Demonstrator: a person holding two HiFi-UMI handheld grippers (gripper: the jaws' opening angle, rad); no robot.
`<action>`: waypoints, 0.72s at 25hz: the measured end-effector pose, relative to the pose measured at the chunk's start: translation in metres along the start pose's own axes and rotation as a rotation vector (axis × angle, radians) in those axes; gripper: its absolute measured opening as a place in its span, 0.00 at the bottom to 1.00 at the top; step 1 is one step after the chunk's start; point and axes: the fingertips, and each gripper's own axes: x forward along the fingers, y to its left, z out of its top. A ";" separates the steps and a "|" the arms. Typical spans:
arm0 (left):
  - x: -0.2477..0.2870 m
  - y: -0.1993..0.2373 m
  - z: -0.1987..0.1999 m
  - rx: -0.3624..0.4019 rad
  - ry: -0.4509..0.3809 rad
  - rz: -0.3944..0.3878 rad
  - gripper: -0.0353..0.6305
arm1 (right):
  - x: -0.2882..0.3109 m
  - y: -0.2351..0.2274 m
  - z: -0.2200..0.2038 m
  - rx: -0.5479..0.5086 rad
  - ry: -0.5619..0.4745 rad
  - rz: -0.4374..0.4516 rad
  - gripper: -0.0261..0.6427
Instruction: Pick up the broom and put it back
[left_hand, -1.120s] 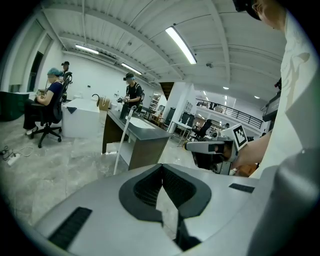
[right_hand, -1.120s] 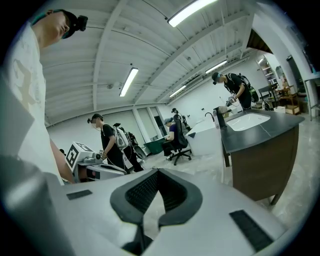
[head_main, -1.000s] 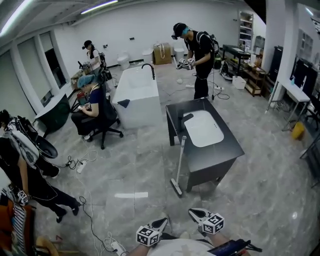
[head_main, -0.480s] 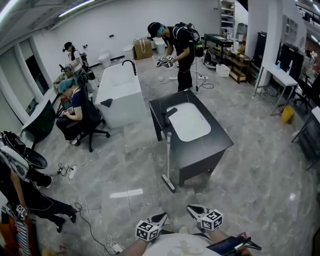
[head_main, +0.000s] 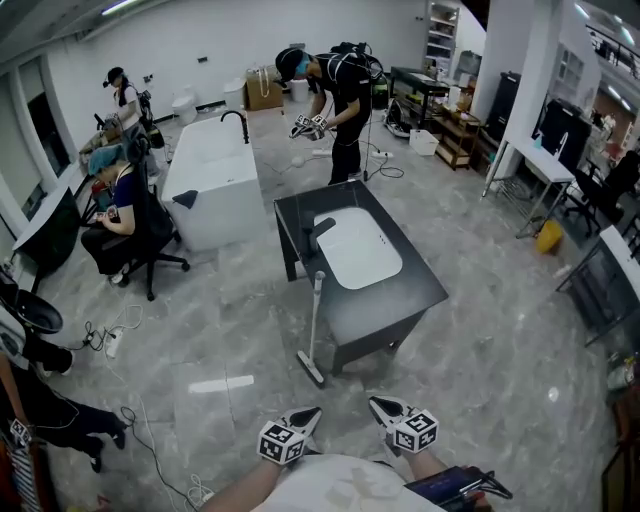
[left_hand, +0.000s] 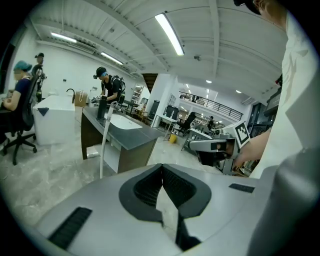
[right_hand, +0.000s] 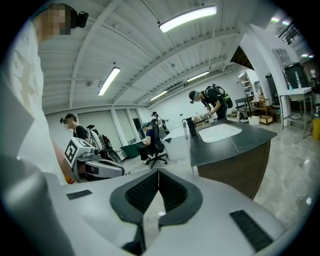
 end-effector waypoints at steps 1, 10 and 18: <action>0.003 0.006 0.004 0.002 -0.002 -0.005 0.07 | 0.004 -0.003 0.003 0.001 -0.002 -0.011 0.06; 0.009 0.050 0.039 0.032 -0.016 -0.061 0.07 | 0.034 -0.019 0.030 0.013 -0.021 -0.120 0.06; 0.004 0.090 0.057 0.068 -0.023 -0.104 0.07 | 0.068 -0.027 0.057 0.014 -0.056 -0.220 0.06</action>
